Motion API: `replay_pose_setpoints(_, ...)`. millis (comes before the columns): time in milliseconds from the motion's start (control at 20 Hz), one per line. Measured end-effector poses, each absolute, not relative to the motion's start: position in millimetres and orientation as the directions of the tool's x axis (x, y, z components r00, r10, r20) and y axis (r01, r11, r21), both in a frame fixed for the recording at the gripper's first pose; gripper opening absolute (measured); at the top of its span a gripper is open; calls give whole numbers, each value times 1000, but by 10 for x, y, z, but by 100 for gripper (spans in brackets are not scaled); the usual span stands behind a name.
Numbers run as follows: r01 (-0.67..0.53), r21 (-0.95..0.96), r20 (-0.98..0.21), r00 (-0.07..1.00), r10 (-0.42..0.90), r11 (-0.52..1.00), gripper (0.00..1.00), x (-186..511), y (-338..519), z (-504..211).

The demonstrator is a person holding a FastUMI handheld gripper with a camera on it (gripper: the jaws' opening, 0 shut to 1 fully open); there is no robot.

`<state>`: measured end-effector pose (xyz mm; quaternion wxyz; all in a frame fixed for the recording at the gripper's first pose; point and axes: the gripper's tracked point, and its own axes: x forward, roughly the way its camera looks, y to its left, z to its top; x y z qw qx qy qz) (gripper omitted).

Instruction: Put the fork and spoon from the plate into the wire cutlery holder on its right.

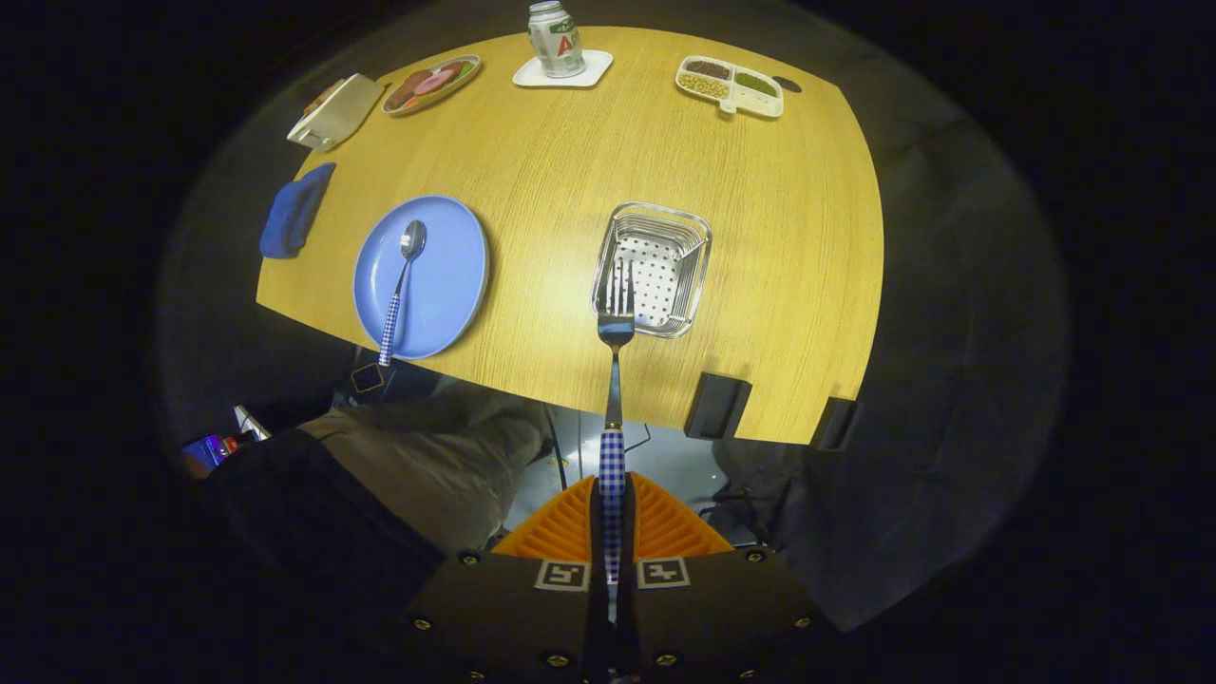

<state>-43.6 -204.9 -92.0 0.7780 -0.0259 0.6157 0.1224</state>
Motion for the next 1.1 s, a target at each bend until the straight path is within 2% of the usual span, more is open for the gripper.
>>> replay_pose_setpoints(100, -230, 121, -975, 154, 159, 966, 4, -312, -2110, -936)
replay_pose_setpoints(250, -251, 52, -989, 120, 84, 967, 4, -86, -2289, -995)
replay_pose_setpoints(600, -243, 99, -994, 25, 108, 965, 4, 224, -2204, -1081)
replay_pose_setpoints(1100, -260, 78, -996, -67, 63, 963, 4, 507, -2153, -1308)
